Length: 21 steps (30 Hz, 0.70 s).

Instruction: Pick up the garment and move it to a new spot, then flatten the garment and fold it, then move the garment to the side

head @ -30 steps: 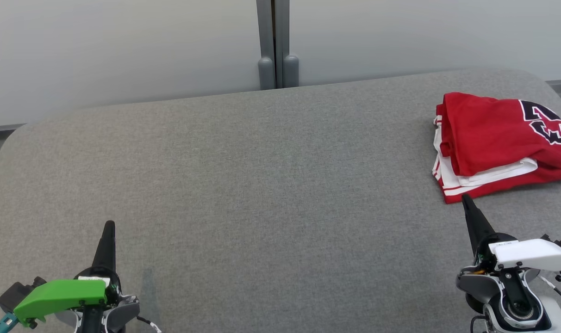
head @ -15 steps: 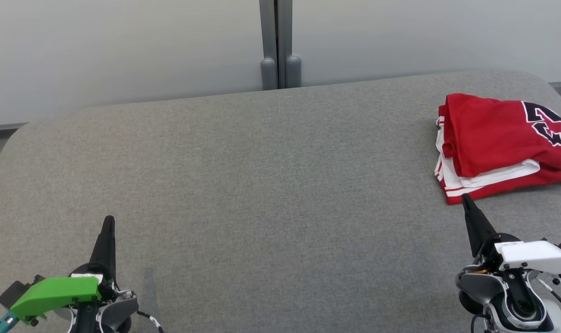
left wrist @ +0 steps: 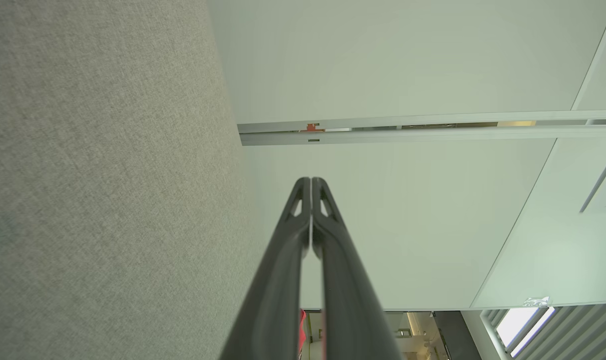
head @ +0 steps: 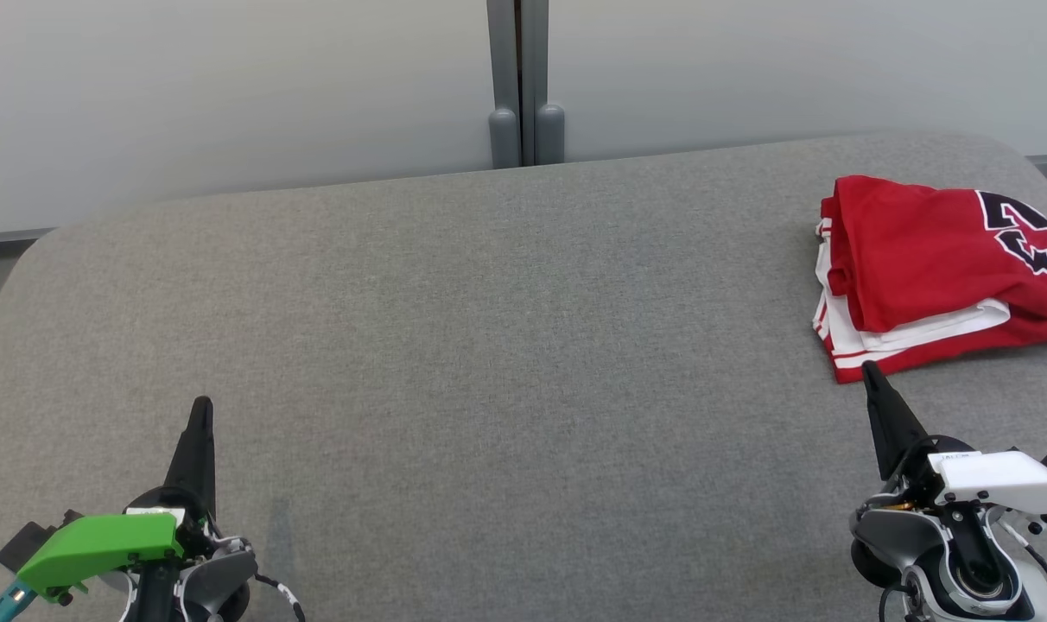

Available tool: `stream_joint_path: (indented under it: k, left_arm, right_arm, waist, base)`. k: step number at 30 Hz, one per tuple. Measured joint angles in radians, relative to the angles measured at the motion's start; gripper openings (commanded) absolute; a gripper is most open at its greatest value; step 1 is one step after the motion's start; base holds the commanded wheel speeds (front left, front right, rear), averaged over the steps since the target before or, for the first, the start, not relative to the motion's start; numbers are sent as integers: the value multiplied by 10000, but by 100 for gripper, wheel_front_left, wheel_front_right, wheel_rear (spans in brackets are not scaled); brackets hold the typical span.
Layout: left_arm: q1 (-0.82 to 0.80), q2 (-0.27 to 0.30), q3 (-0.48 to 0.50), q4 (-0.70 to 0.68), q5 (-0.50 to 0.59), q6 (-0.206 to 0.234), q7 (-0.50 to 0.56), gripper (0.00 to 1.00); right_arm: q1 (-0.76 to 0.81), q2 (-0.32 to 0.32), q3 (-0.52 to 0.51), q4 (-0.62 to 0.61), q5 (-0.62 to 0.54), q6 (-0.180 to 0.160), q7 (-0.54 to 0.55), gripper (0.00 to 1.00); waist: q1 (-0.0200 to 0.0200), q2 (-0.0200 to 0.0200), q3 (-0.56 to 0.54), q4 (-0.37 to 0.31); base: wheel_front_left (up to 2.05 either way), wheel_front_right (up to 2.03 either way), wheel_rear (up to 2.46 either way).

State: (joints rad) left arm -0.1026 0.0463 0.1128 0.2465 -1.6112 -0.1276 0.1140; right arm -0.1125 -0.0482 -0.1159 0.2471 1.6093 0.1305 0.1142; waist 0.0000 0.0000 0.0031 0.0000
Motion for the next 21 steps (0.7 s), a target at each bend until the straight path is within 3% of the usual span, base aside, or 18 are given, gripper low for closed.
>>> stream_joint_path:
  k: [21]
  left_arm:
    - [-1,0,2,-2,0,-2,0,0]
  right_arm:
    - [3,0,0,-2,0,0,2,0]
  waist:
    - [0,0,0,0]
  base:
    - [0,0,0]
